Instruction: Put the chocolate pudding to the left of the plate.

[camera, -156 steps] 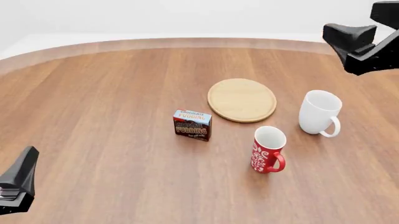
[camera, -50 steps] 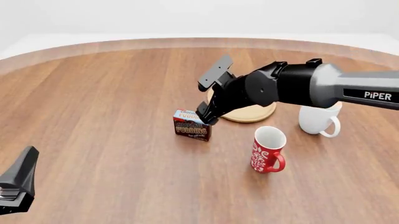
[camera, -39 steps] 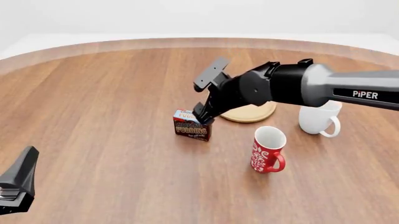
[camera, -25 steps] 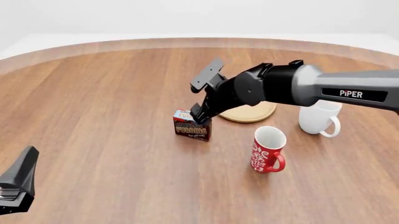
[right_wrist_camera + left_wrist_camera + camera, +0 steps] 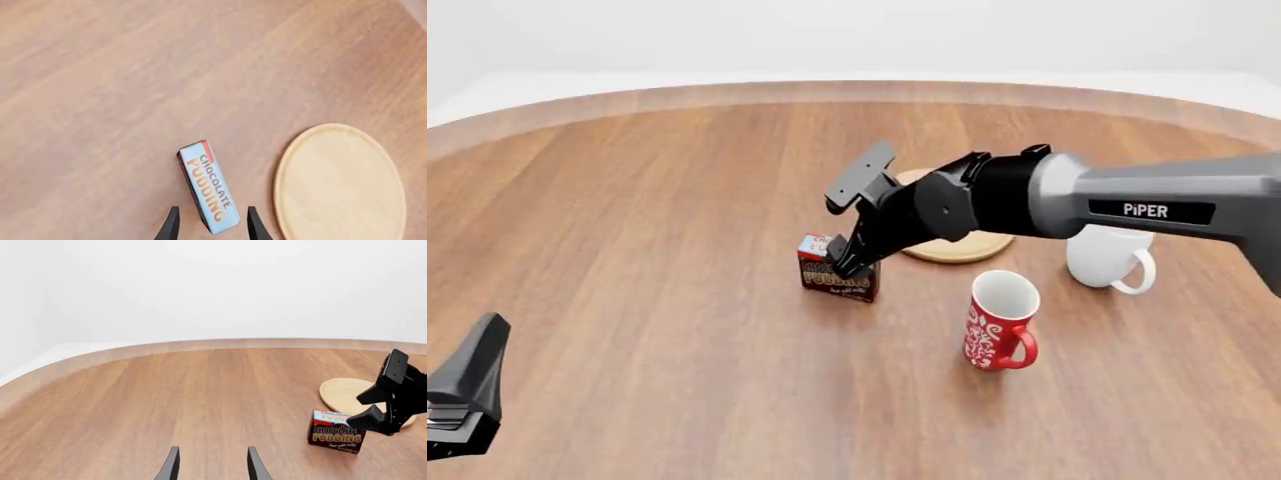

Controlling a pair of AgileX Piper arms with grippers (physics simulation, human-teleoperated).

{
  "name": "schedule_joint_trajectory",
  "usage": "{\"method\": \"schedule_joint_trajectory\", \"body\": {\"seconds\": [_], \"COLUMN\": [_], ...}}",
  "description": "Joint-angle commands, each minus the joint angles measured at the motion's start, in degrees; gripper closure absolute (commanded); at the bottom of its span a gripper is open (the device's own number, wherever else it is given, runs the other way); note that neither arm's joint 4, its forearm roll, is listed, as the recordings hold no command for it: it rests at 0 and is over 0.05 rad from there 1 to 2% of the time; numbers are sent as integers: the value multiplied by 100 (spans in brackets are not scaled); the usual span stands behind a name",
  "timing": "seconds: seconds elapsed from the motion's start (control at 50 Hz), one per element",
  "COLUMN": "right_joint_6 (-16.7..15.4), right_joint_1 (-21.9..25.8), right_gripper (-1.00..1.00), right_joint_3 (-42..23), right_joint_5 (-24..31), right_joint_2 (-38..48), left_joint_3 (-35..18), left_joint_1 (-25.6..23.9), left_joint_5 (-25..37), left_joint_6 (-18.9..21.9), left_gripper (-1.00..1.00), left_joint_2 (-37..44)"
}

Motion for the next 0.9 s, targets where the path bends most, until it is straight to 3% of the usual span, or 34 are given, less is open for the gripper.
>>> {"method": "schedule_joint_trajectory", "body": {"seconds": [0.02, 0.9], "right_joint_6": [5, 37], "right_joint_1": [-25, -169], "right_gripper": [-100, -100], "right_joint_3": [-43, -12], "right_joint_5": [-47, -200], "right_joint_2": [112, 295], "left_joint_3": [0, 0], "left_joint_1": [0, 0], "left_joint_5": [0, 0], "left_joint_6": [0, 0], "left_gripper": [-100, -100], "left_joint_2": [0, 0]}}
